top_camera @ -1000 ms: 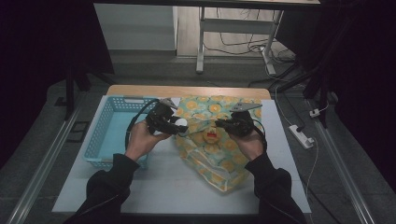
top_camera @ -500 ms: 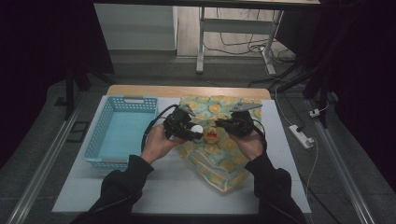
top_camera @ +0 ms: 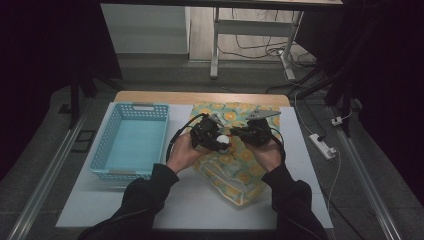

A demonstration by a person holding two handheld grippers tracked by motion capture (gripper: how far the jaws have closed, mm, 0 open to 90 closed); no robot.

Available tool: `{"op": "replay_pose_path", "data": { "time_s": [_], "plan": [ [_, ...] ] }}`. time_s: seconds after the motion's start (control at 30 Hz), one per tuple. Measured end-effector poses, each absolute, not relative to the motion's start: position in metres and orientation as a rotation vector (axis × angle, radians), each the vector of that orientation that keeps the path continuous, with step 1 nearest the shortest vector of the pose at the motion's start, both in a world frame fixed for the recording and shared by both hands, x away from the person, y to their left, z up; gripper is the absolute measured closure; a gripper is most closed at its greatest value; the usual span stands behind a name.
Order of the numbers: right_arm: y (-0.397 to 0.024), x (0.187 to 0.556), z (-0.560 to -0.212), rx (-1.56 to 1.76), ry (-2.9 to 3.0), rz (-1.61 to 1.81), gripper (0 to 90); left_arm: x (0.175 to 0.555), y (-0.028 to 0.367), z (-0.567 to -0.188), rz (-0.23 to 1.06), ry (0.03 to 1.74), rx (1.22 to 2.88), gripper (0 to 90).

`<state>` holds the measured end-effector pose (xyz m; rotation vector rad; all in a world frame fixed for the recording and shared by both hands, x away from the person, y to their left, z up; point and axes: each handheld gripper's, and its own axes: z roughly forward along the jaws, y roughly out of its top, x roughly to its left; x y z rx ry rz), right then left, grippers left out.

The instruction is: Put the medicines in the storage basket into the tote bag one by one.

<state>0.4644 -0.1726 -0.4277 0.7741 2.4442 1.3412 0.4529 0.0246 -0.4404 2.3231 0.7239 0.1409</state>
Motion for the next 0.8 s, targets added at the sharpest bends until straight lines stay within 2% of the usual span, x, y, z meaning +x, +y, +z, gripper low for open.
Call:
{"op": "replay_pose_path", "data": {
  "time_s": [0.8],
  "plan": [
    [-0.172, 0.468, -0.433, 0.785, 2.454, 1.314, 90.0, 0.488, 0.011, -0.474, 0.211, 0.811, 2.314, 50.7]
  ]
}}
